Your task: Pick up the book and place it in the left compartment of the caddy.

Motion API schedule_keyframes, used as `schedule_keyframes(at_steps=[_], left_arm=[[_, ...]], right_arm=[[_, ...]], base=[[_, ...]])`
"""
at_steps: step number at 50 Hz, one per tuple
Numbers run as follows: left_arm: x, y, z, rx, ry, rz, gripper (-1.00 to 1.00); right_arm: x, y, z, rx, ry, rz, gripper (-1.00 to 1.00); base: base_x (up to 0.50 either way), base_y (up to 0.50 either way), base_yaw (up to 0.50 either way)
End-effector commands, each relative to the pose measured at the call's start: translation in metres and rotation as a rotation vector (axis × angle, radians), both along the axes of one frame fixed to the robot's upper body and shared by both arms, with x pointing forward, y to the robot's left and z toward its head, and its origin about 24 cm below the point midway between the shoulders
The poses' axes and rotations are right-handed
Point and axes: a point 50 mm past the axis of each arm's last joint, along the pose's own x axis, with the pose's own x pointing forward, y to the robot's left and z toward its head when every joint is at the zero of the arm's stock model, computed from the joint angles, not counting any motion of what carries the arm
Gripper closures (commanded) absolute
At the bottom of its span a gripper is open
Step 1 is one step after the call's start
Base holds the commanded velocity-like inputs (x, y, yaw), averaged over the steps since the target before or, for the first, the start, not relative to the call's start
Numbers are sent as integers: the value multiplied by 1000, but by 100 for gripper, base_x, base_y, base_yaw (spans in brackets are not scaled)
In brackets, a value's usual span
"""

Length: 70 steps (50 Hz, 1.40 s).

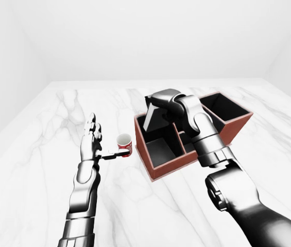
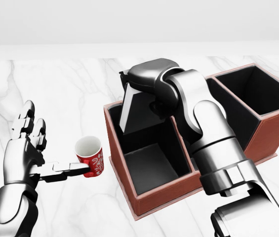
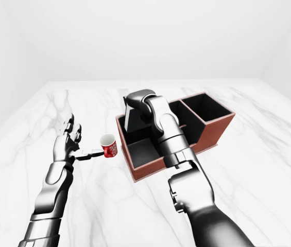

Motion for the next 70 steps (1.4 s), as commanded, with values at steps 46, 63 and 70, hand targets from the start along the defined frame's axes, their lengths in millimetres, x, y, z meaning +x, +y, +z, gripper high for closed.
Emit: schedule_keyframes(at_steps=[46,63,70], left_arm=[[-1,2,2,-2,-10,9,-100],[-3,1,-1,-2,0,8,-100],[-1,3,-2,-2,8,7,-100]], right_arm=[[-13,0,-30,35,44,12,100],[-9,1,-44,-19,101,-6,100],[-9,3,-53,-38,131,-7,100]], base=[[0,0,0],[0,0,0],[0,0,0]])
